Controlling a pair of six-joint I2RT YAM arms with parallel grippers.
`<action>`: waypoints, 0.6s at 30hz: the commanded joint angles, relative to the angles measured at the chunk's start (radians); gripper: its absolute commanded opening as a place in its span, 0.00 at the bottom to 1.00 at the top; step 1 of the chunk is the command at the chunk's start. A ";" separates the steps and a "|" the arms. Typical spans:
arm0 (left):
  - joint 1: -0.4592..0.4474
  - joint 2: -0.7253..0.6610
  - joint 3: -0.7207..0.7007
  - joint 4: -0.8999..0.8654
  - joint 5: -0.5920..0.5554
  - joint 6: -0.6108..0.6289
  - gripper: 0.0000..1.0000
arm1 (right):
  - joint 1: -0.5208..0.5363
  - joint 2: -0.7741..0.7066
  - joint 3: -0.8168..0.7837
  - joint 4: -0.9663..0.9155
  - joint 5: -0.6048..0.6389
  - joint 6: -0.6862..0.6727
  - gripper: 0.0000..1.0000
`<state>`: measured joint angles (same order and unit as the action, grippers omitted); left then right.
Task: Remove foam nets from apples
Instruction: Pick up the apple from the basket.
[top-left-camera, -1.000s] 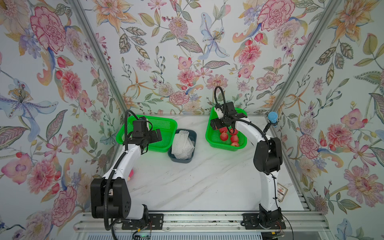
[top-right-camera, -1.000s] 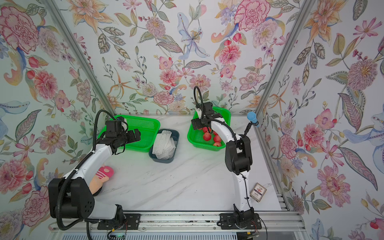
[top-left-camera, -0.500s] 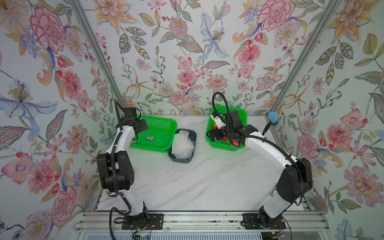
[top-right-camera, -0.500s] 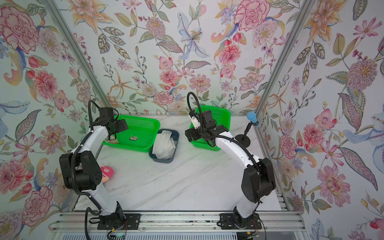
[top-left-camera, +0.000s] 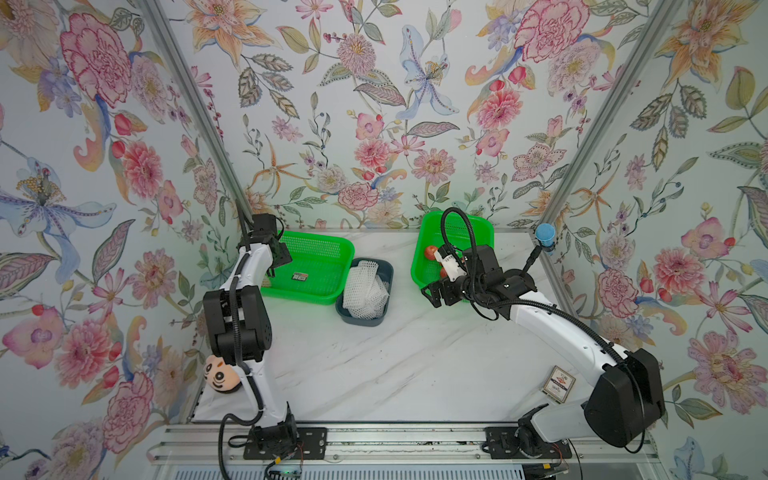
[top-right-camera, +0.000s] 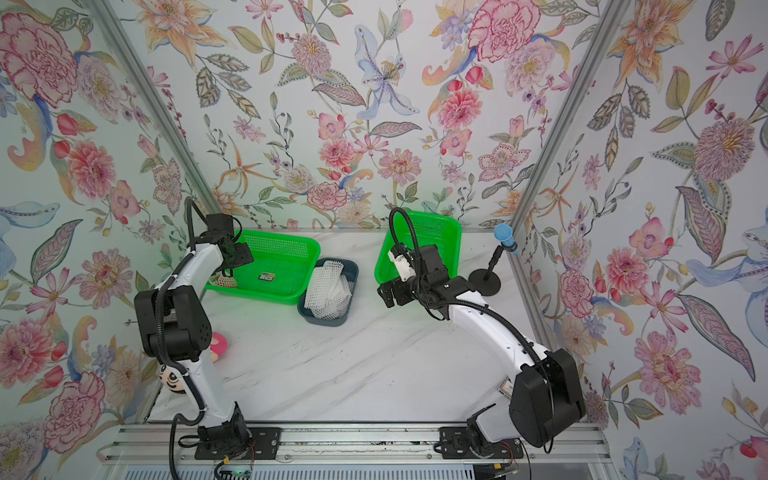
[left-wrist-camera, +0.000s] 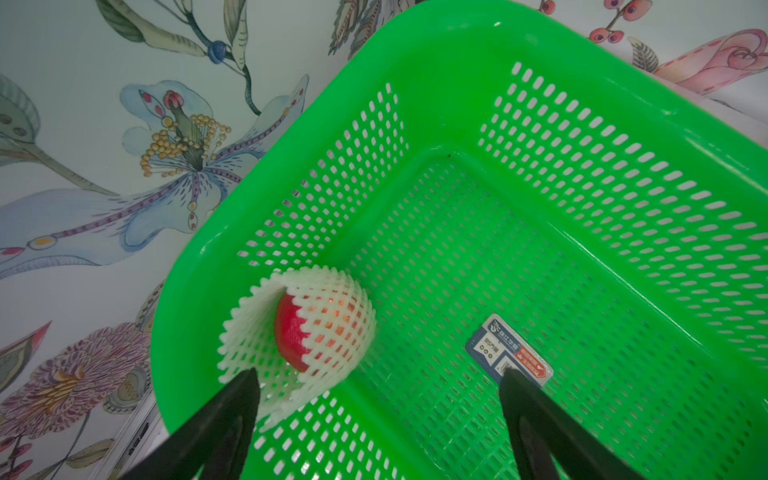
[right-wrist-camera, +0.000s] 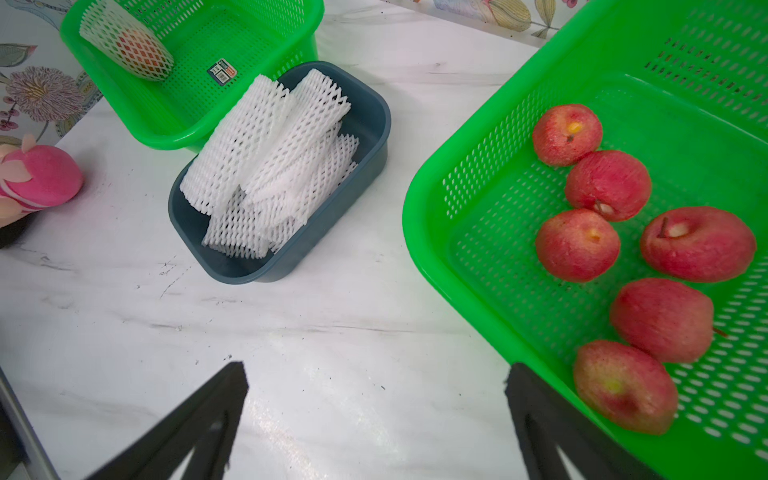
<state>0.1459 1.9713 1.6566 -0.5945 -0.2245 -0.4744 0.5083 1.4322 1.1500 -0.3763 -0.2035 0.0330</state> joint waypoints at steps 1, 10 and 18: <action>0.009 0.006 -0.013 -0.015 -0.060 0.029 0.94 | -0.001 -0.021 -0.009 0.001 -0.027 0.027 0.99; 0.012 0.022 -0.058 0.027 -0.155 0.062 0.94 | 0.022 -0.048 0.020 -0.032 -0.030 0.057 0.99; 0.021 0.040 -0.044 0.055 -0.182 0.081 0.95 | 0.070 -0.024 0.052 -0.068 0.000 0.062 0.99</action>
<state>0.1562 1.9789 1.6066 -0.5541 -0.3725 -0.4164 0.5682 1.4025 1.1660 -0.4118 -0.2173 0.0818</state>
